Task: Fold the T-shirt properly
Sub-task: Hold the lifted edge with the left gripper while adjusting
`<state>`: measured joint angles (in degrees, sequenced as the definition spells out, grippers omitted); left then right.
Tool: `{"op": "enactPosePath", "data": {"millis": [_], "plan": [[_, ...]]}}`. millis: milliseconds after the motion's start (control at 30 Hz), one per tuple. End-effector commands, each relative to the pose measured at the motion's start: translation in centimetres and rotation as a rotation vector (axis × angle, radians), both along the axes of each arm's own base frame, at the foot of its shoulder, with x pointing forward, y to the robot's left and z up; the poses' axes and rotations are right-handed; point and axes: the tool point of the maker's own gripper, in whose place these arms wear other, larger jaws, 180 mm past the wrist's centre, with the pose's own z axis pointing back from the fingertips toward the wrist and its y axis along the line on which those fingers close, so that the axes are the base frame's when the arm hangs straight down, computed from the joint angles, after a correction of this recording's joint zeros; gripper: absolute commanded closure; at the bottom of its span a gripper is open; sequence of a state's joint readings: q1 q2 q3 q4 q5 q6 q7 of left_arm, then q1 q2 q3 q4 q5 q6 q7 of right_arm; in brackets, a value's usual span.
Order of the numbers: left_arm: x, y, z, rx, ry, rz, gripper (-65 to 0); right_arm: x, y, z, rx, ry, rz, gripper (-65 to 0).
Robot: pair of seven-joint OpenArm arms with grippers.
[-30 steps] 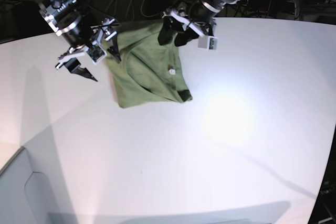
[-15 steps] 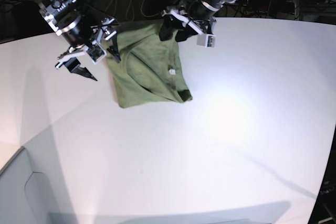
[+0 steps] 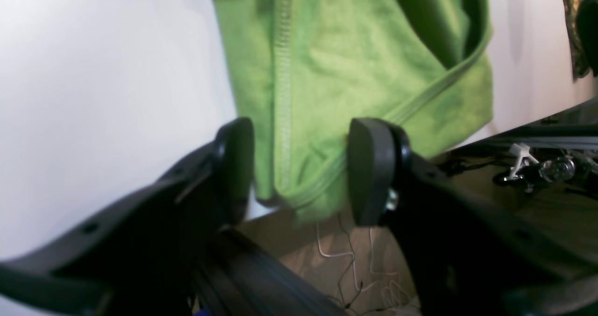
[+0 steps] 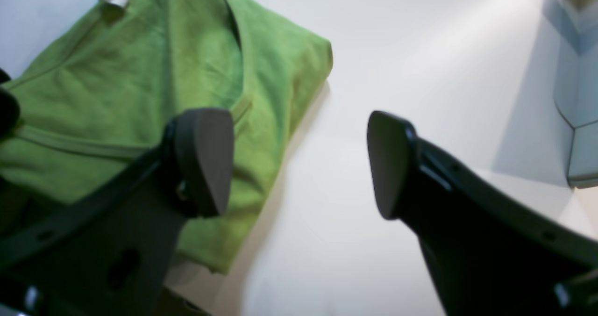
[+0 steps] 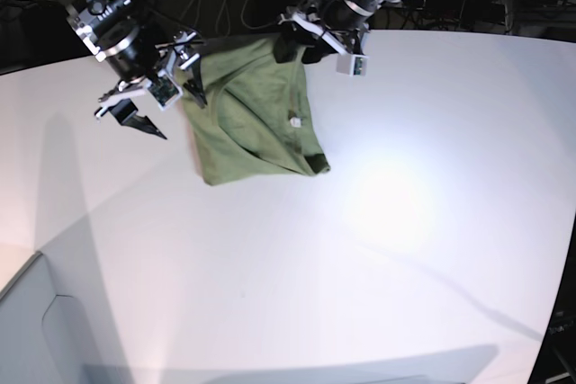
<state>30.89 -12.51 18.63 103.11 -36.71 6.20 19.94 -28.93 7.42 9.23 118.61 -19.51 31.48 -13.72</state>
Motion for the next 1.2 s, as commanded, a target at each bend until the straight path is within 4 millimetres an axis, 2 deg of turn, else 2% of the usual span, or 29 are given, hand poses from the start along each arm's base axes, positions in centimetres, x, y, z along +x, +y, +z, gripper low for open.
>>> {"op": "enactPosePath", "data": {"millis": [0,133,367,433,500,667,867,933,1100,1167], "plan": [[0.3,-0.5,0.9,-0.030,-0.026,-0.004,-30.0,0.2,0.4,1.0,0.019,-0.035,0.022,-42.7],[0.3,-0.6,1.2,-0.033,-0.033,-0.005,-21.5,0.2,0.4,1.1,0.019,-0.036,0.022,-42.7],[-0.6,-1.9,1.4,-0.057,-0.023,-0.046,-18.3,0.3,0.4,1.1,0.019,-0.038,0.022,-42.7],[-0.6,-2.0,1.4,-0.058,-0.024,-0.048,-11.8,0.3,0.4,1.1,0.019,-0.038,0.022,-42.7],[-0.5,-2.0,1.5,-0.059,-0.023,-0.045,0.0,0.3,0.4,1.1,0.019,-0.038,0.022,-42.6],[-0.8,-1.7,1.3,-0.052,-0.015,-0.038,0.0,0.2,0.4,1.1,0.019,-0.036,0.022,-42.6],[-1.1,-2.0,3.6,-0.076,-0.053,-0.031,0.0,0.2,0.4,1.1,0.019,-0.036,0.022,-42.6],[-1.2,-2.0,3.8,-0.080,-0.053,-0.030,0.0,0.2,0.4,1.0,0.019,-0.035,0.022,-42.6],[-1.8,-1.8,2.4,-0.062,-0.020,-0.032,0.0,0.2,0.4,1.0,0.019,-0.035,0.022,-42.6],[-1.8,-0.9,1.6,-0.040,-0.005,-0.014,0.0,0.2,0.4,1.0,0.019,-0.035,0.022,-42.6]]}}
